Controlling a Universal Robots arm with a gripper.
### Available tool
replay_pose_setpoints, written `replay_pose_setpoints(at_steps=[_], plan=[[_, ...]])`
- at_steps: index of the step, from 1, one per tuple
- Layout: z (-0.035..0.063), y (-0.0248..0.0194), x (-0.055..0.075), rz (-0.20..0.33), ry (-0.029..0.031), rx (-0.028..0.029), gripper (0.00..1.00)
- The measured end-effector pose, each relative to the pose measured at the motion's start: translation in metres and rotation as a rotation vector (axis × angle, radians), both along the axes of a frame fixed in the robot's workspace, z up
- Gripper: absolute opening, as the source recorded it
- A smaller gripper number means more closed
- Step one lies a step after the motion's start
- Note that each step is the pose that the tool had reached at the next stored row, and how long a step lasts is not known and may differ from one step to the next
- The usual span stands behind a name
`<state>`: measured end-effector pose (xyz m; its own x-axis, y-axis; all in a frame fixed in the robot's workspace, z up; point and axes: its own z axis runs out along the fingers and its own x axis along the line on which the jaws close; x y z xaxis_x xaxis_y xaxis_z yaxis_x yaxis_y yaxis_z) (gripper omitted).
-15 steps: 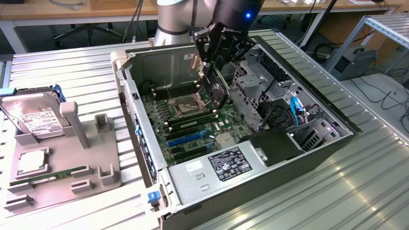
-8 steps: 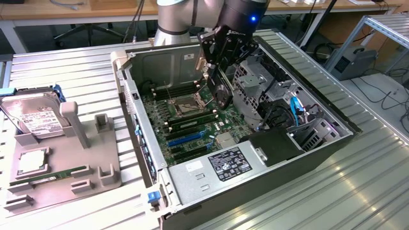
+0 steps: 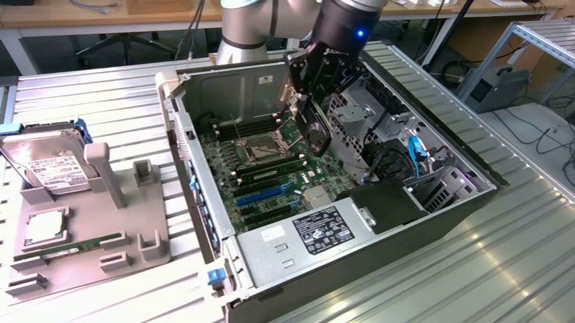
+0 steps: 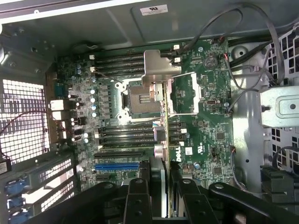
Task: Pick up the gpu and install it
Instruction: 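Pick up the gpu and move the gpu toward the slot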
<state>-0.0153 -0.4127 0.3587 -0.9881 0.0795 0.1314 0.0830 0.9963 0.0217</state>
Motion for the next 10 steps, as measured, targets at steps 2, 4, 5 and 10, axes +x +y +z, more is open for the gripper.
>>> replay_pose_setpoints(at_steps=[2,4,5,10], plan=[[-0.001,0.0,0.0016,0.0,0.0,0.0,0.27],[-0.0019,0.0,0.0033,0.0,-0.0001,0.0001,0.27],[-0.0026,0.0,0.0041,0.0,-0.0001,0.0001,0.27],[-0.0042,0.0,0.0063,0.0,0.0001,-0.0001,0.27]])
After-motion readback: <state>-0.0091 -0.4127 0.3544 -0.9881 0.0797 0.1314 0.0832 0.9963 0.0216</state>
